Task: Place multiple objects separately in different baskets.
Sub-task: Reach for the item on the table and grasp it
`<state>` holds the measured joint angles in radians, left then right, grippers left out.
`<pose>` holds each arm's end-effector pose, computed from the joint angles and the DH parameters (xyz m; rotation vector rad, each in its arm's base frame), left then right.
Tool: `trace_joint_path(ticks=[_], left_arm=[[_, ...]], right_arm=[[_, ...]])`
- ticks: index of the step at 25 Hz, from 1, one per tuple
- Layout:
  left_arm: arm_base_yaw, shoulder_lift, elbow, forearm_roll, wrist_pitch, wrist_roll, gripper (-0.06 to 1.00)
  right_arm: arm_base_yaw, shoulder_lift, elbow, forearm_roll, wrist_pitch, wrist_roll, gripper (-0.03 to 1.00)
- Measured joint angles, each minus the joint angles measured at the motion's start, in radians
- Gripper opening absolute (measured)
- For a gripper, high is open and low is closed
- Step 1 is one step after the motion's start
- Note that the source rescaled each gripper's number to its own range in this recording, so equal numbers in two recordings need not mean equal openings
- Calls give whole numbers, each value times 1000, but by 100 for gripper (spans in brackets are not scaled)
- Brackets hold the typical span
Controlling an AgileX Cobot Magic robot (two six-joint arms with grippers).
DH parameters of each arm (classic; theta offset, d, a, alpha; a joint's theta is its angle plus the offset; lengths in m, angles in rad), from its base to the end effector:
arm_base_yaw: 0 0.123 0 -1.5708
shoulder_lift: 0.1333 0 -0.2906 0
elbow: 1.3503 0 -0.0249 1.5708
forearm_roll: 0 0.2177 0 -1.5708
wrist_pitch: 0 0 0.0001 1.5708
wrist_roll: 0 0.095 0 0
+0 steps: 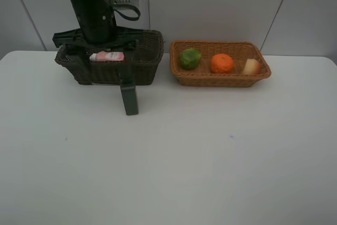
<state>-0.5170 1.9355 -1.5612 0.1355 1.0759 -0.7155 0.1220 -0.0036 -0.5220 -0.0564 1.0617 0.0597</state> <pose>0.3310 -0.1752 0.2483 -0.2122 2.8919 -0.0255 -0.0381 -0.0094 0.2650 -0.0594 2.0179 0.0482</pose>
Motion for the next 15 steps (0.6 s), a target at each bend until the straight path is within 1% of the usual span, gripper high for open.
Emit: trace_joint_path(ticks=[5, 10, 13, 15], left_arm=[[-34, 34, -26, 5, -27, -47, 100], [-34, 60, -23, 11, -62, -55, 100], [-34, 62, -14, 12, -119, -55, 100], [-34, 67, -9, 13, -140, -55, 100]], right_arm=[[0, 0, 0, 0, 0, 0, 73], [0, 0, 0, 0, 0, 0, 73], [0, 0, 0, 0, 0, 0, 73], [0, 0, 0, 0, 0, 0, 73]])
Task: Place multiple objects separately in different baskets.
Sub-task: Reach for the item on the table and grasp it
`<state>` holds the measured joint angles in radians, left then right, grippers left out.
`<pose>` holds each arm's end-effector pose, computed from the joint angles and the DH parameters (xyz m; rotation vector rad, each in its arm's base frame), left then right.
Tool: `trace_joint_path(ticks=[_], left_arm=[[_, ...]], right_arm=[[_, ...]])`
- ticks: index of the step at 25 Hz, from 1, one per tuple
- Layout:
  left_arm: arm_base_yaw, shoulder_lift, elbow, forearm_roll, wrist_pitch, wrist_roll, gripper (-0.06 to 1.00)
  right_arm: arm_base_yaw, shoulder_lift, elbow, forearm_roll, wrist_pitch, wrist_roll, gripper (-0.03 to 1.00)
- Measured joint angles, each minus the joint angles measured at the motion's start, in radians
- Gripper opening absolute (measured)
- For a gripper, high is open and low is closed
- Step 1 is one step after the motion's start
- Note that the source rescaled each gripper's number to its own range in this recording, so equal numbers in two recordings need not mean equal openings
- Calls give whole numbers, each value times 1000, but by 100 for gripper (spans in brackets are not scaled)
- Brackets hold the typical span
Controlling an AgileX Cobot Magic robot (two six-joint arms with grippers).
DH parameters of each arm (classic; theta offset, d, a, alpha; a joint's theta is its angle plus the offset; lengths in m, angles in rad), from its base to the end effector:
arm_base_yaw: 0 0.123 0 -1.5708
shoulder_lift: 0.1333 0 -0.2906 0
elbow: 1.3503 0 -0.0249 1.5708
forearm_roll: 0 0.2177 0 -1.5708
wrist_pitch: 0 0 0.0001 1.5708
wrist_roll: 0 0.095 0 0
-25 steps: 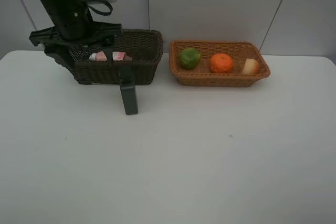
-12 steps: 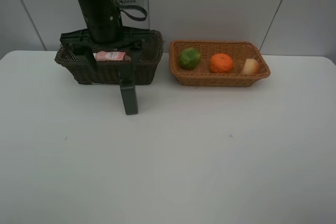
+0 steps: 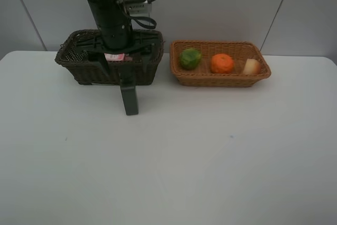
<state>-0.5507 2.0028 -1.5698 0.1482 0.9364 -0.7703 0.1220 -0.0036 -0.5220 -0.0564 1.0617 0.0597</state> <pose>0.3435 -0.1977 0.2277 -0.2108 2.8240 -0.1044 -0.0381 -0.0094 0.2650 -0.0594 2.0179 0.0482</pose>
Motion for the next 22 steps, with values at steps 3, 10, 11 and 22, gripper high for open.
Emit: trace_joint_path(ticks=[3, 10, 11, 22], left_arm=[[0, 19, 0, 0, -10, 4, 100], [0, 80, 0, 0, -15, 24, 100], [0, 90, 0, 0, -16, 24, 100], [0, 136, 2, -16, -42, 44, 89]], right_arm=[[0, 0, 0, 0, 0, 0, 73], [0, 0, 0, 0, 0, 0, 73], [0, 0, 0, 0, 0, 0, 73], [0, 0, 0, 0, 0, 0, 73]])
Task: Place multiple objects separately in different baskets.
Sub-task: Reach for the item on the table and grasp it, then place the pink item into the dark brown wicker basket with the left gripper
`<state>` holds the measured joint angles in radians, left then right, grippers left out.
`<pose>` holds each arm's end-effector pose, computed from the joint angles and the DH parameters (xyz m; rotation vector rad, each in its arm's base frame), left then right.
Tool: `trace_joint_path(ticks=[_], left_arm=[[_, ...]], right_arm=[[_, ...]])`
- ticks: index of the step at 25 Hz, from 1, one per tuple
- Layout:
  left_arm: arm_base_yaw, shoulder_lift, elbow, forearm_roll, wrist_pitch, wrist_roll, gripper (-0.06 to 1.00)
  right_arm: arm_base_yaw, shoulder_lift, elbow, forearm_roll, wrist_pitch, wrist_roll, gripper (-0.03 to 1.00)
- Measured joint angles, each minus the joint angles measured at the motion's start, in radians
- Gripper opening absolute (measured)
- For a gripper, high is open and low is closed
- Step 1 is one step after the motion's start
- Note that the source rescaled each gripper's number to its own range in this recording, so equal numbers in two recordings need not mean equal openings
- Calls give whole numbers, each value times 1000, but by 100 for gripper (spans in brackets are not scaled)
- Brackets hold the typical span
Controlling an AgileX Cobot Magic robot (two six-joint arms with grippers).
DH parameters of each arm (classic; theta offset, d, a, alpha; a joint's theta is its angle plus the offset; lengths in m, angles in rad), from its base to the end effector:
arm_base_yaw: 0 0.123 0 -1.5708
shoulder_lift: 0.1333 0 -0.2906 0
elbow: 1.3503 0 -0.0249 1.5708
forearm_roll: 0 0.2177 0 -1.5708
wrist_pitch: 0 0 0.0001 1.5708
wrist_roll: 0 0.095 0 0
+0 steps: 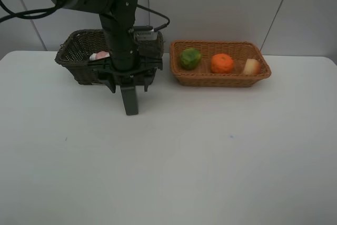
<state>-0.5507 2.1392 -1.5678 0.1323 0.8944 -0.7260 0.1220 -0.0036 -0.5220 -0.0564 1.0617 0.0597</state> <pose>0.3547 -0.2063 0.1729 -0.1494 2.9174 -0.0372 -0.0381 -0.0094 0.2650 -0.0594 2.0179 0.0482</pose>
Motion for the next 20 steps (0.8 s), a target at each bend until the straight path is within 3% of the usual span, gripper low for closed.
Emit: trace_joint_path(ticks=[2, 4, 5, 20], left_arm=[[0, 7, 0, -4, 0, 6, 74], [0, 9, 1, -3, 0, 8, 52], [0, 9, 1, -4, -4, 8, 47], [0, 9, 1, -4, -4, 8, 48]], right_arm=[[0, 0, 0, 0, 0, 0, 73], [0, 0, 0, 0, 0, 0, 73], [0, 0, 0, 0, 0, 0, 73], [0, 0, 0, 0, 0, 0, 73]])
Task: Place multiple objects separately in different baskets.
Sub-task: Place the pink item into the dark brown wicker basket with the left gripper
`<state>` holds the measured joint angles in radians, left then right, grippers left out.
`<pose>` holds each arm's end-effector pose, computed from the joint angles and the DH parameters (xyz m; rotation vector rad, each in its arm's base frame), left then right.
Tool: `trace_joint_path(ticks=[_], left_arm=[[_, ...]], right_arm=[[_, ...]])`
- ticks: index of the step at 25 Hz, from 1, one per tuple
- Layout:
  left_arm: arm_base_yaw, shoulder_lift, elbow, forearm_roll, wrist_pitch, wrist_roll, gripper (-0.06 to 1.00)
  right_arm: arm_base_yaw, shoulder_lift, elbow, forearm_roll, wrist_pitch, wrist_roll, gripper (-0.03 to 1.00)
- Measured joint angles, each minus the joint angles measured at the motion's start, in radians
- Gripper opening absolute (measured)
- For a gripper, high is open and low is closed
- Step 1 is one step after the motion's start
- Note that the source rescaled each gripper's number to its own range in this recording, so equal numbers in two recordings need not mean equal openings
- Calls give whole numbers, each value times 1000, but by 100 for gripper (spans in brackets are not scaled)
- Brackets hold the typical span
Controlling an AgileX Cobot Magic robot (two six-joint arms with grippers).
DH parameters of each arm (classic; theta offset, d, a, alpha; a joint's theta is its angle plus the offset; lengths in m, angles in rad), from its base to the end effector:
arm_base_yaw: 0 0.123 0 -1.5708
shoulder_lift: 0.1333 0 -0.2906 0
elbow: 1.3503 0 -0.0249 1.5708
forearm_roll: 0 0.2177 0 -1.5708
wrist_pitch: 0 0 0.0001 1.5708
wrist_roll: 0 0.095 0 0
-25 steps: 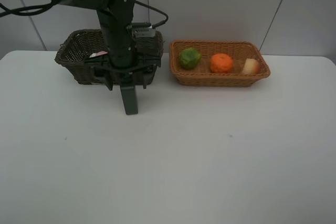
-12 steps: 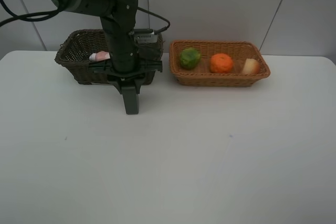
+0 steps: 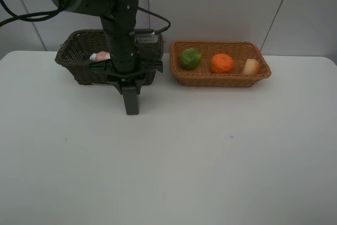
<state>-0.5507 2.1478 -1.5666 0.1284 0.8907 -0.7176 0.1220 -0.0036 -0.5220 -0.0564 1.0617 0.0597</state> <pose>0.3550 -0.2069 0.1692 -0.1396 2.9250 -0.0351 -0.0381 -0.0094 0.2650 -0.0594 2.0179 0.0482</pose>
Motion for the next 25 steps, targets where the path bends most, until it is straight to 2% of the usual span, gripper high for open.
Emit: trace_joint_path(ticks=[13, 20, 25], left_arm=[[0, -44, 0, -1, 7, 15, 48], [14, -189, -2, -1, 85, 179, 48], [64, -262, -5, 0, 111, 274, 48]], right_arm=[[0, 0, 0, 0, 0, 0, 73], [0, 0, 0, 0, 0, 0, 73], [0, 0, 0, 0, 0, 0, 73]])
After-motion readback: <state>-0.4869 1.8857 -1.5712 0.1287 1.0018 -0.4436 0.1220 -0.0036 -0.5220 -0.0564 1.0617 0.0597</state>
